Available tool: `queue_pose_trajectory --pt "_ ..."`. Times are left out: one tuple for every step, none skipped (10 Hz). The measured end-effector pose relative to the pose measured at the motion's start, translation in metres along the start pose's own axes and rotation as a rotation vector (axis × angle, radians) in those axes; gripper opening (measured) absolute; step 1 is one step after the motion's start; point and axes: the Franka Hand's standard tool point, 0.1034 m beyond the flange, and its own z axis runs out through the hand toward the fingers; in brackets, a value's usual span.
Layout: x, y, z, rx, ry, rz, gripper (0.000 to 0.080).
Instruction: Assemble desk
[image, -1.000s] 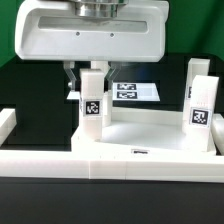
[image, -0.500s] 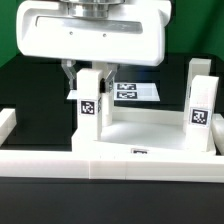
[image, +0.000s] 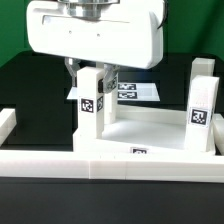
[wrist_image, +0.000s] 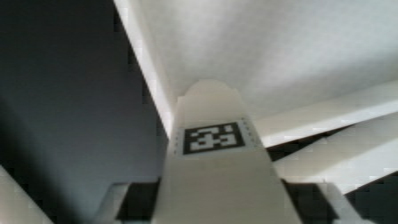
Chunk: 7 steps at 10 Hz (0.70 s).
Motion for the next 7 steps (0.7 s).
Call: queue_pose_trajectory --pt "0.000 0.001 0.000 -0.003 -0.001 0.036 0.0312" --pt "0.000 0.002 0.000 -0.004 -0.004 0.060 0.0312" --pt "0.000 0.002 0.000 -0.005 -0.004 0.050 0.0318" --pt "-0.001 0.002 0.001 -0.006 -0.005 0.051 0.0454" --pt "-0.001 0.002 0.001 -0.006 -0.005 0.051 0.0577" --pt "-0.003 -0.004 -0.005 0.002 -0.007 0.052 0.0577" --pt "-0.010 -0.015 -0.017 0.018 -0.013 0.060 0.0635"
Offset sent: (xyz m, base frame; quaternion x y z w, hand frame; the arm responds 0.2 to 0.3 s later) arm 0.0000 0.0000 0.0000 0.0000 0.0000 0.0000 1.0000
